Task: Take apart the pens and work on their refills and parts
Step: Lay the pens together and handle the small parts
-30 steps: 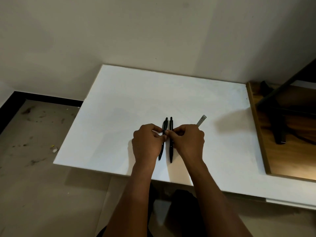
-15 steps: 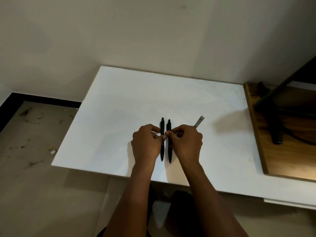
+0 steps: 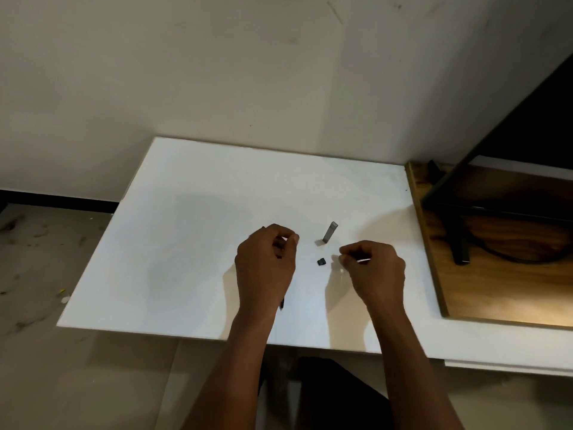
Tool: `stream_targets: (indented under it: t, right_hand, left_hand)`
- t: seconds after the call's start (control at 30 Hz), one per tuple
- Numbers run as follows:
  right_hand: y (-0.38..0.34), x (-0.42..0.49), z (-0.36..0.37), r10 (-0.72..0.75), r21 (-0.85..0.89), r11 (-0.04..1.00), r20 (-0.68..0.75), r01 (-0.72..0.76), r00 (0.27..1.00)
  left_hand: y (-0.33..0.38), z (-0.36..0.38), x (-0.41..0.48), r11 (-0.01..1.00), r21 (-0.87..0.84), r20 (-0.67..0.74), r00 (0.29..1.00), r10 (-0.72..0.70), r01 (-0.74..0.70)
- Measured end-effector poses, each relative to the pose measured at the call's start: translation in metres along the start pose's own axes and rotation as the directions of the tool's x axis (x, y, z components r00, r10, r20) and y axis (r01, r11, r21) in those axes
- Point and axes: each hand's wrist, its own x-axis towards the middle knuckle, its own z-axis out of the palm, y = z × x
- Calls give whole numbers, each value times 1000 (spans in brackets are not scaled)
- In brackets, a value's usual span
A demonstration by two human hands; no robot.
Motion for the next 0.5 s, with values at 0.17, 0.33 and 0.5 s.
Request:
stream_targets:
  t: [0.17, 0.33, 0.5]
  right_hand:
    - [5, -3, 13, -106, -90, 988, 180, 123, 978]
    - [8, 2, 22, -163, -116, 976, 165, 183, 973]
    - [7, 5, 23, -172, -108, 975, 184, 194, 968]
  left_hand:
    - [4, 27, 1, 995, -78, 96, 993, 63, -56]
    - [2, 39, 12, 992, -90, 220, 970, 103, -84]
    - [5, 46, 21, 981, -170, 277, 951, 140, -95]
